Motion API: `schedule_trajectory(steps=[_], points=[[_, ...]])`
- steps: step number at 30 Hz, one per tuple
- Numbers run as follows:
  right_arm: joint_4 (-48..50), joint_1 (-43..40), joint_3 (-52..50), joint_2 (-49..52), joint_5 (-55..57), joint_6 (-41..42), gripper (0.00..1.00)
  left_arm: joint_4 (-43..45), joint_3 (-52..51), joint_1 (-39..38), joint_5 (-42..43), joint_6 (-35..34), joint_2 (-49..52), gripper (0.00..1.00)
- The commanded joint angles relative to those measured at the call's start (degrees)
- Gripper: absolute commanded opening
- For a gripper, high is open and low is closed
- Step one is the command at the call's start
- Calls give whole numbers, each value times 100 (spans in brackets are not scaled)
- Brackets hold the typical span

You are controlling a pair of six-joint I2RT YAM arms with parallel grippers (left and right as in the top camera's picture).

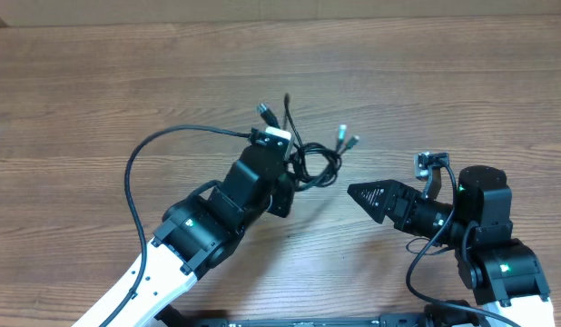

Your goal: Untangle cables

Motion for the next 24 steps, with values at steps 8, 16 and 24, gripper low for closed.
schedule_trajectory(steps=[8,16,24], points=[[66,-9,66,-35,258,22,100,170,92,20,1158,-3082,-63,4],[415,-9,66,-35,422,260,100,330,92,7,1569,-3126,-63,4],[459,-9,66,125,1067,260,100,562,92,-326,1572,-3248,-59,4]])
